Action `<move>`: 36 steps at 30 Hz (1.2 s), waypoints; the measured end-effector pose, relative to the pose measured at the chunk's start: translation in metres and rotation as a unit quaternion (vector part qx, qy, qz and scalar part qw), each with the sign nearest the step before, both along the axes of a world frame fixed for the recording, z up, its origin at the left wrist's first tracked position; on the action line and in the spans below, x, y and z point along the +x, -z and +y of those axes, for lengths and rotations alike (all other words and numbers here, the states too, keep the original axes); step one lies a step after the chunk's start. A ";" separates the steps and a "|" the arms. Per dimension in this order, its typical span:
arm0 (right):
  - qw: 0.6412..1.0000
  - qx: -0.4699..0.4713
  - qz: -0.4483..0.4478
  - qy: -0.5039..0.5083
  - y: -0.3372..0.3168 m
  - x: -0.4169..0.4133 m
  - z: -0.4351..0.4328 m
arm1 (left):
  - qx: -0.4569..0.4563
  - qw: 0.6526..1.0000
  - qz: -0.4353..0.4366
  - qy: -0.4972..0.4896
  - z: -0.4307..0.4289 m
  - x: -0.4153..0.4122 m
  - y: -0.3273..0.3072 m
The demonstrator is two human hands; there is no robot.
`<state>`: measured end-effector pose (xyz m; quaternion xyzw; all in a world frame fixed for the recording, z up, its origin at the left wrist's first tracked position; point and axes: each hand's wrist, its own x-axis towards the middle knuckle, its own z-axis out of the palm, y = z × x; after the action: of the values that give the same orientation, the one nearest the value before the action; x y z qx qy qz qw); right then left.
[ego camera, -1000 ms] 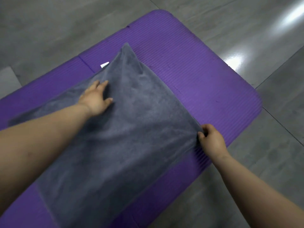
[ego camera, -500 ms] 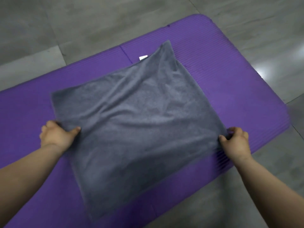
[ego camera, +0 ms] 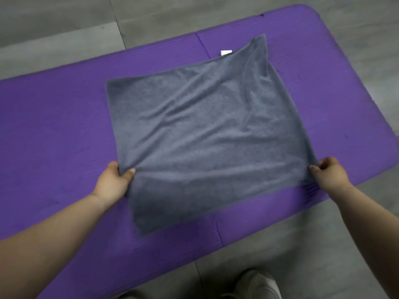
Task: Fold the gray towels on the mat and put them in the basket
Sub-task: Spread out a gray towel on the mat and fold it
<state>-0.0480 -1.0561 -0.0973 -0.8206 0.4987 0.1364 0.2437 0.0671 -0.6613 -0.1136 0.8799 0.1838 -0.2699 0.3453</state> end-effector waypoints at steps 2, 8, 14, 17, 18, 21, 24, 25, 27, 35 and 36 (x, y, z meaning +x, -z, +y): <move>0.999 0.029 0.022 -0.021 0.002 -0.010 -0.001 | 0.003 1.000 -0.002 -0.011 0.010 -0.004 0.001; 0.993 0.052 0.063 -0.084 -0.005 0.003 -0.005 | 0.020 0.997 0.074 0.015 0.026 0.002 -0.010; 0.987 -0.003 -0.053 -0.151 -0.008 0.103 0.011 | 0.112 0.981 -0.124 0.094 0.013 0.092 -0.007; 0.977 -0.021 -0.085 -0.193 -0.004 0.155 0.012 | 0.128 0.960 -0.166 0.186 -0.003 0.139 0.002; 0.975 -0.018 -0.096 -0.197 -0.002 0.170 0.011 | 0.139 0.954 -0.171 0.205 -0.009 0.152 0.004; 0.977 0.014 -0.107 -0.187 0.005 0.207 0.011 | 0.199 0.935 -0.153 0.250 -0.024 0.174 0.007; 0.977 0.086 -0.138 -0.136 0.011 0.234 0.014 | 0.247 0.926 -0.112 0.261 -0.028 0.175 0.006; 0.976 0.101 -0.151 -0.118 0.013 0.241 0.015 | 0.260 0.923 -0.122 0.256 -0.028 0.175 0.005; 0.975 0.102 -0.175 -0.093 0.014 0.250 0.015 | 0.254 0.924 -0.177 0.224 -0.025 0.174 0.002; 0.959 0.025 -0.278 -0.045 -0.001 0.280 -0.007 | 0.204 0.954 -0.193 0.104 0.019 0.200 -0.005; 0.963 0.036 -0.263 -0.045 -0.001 0.281 -0.004 | 0.219 0.952 -0.182 0.113 0.019 0.202 -0.006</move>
<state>0.2325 -1.0599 -0.0965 -0.8399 0.3741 -0.0552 0.3893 0.2690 -0.6426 -0.1079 0.9830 0.0721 -0.0954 0.1390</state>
